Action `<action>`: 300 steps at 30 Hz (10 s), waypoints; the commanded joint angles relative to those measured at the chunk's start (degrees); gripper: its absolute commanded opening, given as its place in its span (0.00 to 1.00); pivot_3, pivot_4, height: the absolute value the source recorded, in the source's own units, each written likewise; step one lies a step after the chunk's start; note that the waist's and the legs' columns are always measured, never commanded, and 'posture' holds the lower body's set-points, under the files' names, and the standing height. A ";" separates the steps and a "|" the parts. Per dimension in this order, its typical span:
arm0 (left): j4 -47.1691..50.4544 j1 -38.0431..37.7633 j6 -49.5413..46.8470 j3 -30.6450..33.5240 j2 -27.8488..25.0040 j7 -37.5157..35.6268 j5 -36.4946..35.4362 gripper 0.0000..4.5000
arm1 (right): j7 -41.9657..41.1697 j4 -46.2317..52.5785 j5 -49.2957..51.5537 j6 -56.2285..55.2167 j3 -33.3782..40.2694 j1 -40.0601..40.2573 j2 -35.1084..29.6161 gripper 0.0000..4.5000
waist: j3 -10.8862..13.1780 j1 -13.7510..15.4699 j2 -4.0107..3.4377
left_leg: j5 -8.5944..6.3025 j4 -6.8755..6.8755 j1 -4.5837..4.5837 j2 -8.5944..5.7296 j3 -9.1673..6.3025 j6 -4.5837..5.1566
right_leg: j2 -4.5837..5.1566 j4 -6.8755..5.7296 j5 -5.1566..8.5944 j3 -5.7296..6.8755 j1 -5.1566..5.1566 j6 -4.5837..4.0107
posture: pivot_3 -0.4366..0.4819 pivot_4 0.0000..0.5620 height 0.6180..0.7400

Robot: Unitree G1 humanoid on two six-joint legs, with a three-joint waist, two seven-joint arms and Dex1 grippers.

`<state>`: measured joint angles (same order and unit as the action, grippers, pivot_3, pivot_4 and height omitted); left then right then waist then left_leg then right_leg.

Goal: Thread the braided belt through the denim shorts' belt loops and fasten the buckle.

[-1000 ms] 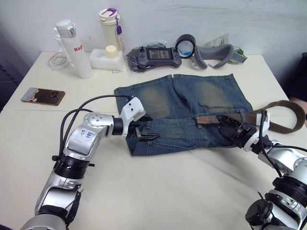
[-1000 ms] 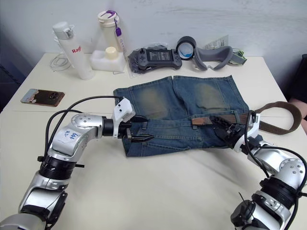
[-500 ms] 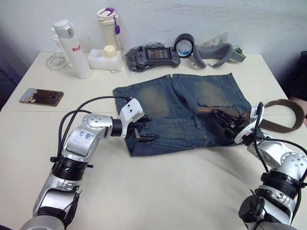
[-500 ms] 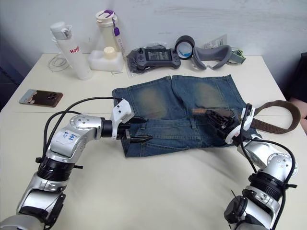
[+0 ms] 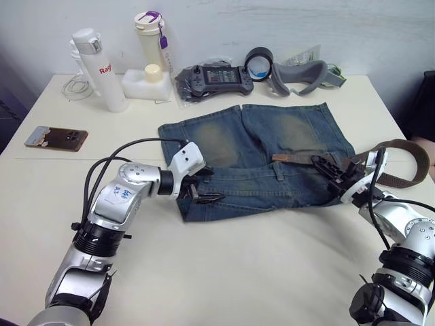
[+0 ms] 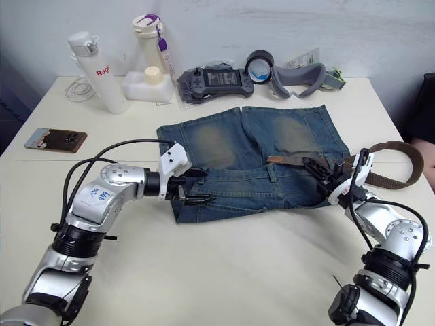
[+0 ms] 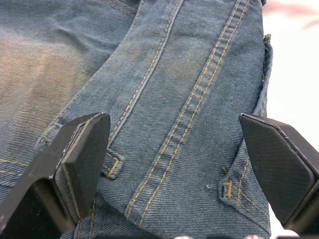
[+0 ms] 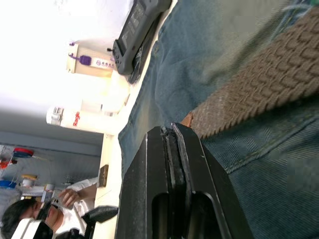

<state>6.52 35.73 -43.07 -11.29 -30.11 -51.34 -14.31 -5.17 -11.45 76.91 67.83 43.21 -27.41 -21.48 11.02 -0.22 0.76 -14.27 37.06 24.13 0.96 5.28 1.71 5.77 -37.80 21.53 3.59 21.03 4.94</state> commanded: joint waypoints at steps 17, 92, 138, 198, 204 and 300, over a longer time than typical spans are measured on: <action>0.87 0.66 2.50 -1.24 -0.95 -0.46 0.29 1.00 | 6.90 0.73 3.83 -10.77 -4.23 1.90 5.65 0.66 | 0.00 -0.02 0.00 | 0.00 0.00 0.01 -0.01 0.01 0.00 | 0.02 0.00 0.00 -0.03 0.01 0.00 | 0.48 0.27 0.93; 1.56 1.30 3.14 -2.08 -0.18 -1.14 0.44 1.00 | -21.93 -2.49 -21.70 -13.46 -24.59 1.23 8.39 0.02 | -0.41 -2.45 0.68 | 0.04 -0.77 -0.87 0.11 0.15 -0.22 | -0.07 0.30 0.02 -0.13 -0.54 -0.03 | 0.48 0.27 0.93; -9.52 3.65 27.93 -8.22 0.42 2.78 15.26 1.00 | 7.42 13.54 4.08 -7.90 -17.26 7.95 14.58 0.01 | -0.34 -1.40 0.56 | 0.04 -1.04 -0.85 0.17 0.16 -0.38 | -0.18 0.30 0.13 -0.24 -0.40 -0.24 | 0.48 0.27 0.93; -6.19 -5.35 35.23 0.81 -18.15 0.69 24.88 0.00 | -25.00 14.02 -38.16 -11.78 -42.56 6.49 -18.72 0.01 | -0.41 -1.34 0.69 | -0.13 -0.96 -0.92 0.19 0.09 -0.12 | -0.08 0.61 0.13 -0.12 -0.53 -0.24 | 0.48 0.27 0.93; 2.79 -9.64 21.71 4.90 -16.04 -5.90 12.17 0.28 | -30.39 15.81 -40.03 -16.10 -42.32 5.78 -20.95 0.21 | -0.40 -1.28 0.69 | -0.11 -0.93 -0.90 0.16 0.10 -0.16 | -0.01 0.59 0.13 -0.11 -0.54 -0.24 | 0.48 0.27 0.93; 13.31 -10.66 5.07 12.05 -7.84 3.13 -7.18 1.00 | -0.09 17.97 -29.78 19.72 2.13 -11.39 31.31 0.04 | -0.14 -1.58 0.46 | 0.25 -1.09 -0.37 0.03 0.28 -0.60 | -0.18 -0.08 0.12 -0.58 0.39 -0.25 | 0.48 0.27 0.93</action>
<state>17.57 25.30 -38.22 -0.89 -37.19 -48.40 -20.49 -5.63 6.37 45.16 89.93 43.69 -36.93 7.94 10.89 -1.80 1.22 -14.00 35.98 23.83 0.99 5.56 1.12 5.59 -37.89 21.66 3.02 21.47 4.69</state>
